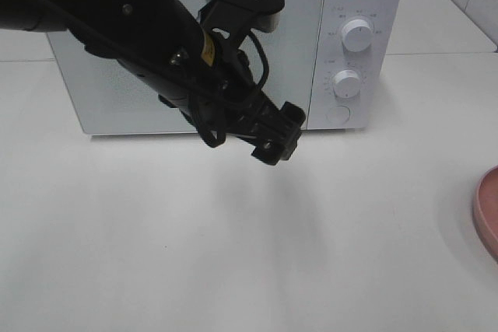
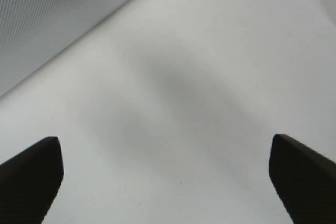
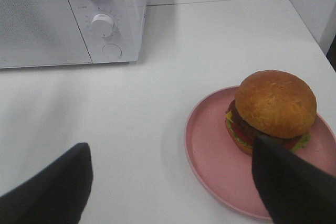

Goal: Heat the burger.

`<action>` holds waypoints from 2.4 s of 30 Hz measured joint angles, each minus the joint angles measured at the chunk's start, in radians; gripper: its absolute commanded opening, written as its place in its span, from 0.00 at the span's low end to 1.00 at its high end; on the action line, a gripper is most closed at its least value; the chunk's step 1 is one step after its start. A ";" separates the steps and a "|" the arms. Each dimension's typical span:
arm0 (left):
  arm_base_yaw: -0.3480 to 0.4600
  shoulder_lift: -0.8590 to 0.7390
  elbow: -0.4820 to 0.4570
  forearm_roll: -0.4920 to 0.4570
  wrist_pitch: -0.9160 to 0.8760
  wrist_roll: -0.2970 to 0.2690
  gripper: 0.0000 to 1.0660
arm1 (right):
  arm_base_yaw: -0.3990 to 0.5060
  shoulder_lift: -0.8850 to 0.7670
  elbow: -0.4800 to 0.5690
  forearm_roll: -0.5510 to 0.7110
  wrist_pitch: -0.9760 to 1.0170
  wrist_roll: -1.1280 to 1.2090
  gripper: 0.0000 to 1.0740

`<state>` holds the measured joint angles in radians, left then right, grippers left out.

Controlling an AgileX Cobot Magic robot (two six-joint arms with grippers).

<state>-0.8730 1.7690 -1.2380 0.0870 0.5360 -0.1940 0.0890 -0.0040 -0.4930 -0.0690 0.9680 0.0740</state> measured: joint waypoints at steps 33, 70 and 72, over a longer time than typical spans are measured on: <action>0.284 -0.203 -0.005 -0.123 0.672 0.121 0.93 | 0.000 0.000 0.000 0.000 0.000 0.000 0.69; 0.823 -0.932 0.548 -0.151 0.678 0.224 0.92 | 0.000 0.000 0.000 0.000 0.000 0.000 0.69; 0.823 -0.991 0.570 -0.141 0.679 0.224 0.92 | 0.000 0.000 0.000 0.000 0.000 0.000 0.69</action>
<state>-0.0500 0.7780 -0.6680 -0.0540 1.2150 0.0300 0.0890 -0.0040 -0.4930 -0.0690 0.9680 0.0740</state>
